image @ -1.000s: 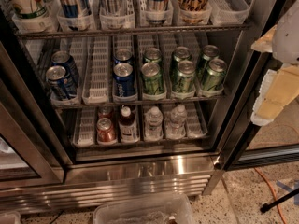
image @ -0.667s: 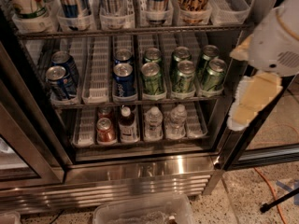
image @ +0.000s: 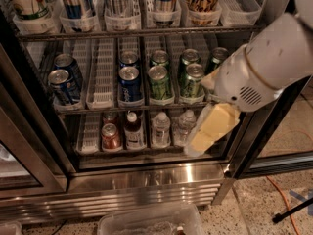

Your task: Pick water bottle from bottom shelf of fridge

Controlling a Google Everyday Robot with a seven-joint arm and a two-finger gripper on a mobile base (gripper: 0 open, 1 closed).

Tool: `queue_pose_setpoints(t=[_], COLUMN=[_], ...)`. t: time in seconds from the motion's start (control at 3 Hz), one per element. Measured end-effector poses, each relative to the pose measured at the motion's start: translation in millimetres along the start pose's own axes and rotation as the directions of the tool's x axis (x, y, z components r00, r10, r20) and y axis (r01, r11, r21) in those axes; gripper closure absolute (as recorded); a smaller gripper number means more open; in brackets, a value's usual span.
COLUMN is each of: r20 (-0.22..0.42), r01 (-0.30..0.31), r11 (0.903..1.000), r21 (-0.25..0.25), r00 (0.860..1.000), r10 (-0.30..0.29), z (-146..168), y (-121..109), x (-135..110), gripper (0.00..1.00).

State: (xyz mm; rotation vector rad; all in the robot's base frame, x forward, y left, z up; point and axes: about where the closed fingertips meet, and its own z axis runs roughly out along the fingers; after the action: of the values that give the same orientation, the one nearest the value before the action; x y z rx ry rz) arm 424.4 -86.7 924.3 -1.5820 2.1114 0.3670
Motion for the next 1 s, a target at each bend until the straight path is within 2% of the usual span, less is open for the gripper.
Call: queue_pose_setpoints(t=[0.33, 0.67, 1.0], r20=[0.145, 0.280, 0.351], r01=[-0.049, -0.095, -0.109], r11=[0.9982, 0.9930, 0.9937], r21=[-0.036, -0.069, -0.026], r00=[0.988, 0.953, 0.930], r10=[0.054, 0.111, 0.111], z=[36.5, 86.9, 90.1], y=[26.6, 52.8, 52.0], x=[-10.6, 0.5, -9.1], gripper=[0.00, 0.00, 0.00])
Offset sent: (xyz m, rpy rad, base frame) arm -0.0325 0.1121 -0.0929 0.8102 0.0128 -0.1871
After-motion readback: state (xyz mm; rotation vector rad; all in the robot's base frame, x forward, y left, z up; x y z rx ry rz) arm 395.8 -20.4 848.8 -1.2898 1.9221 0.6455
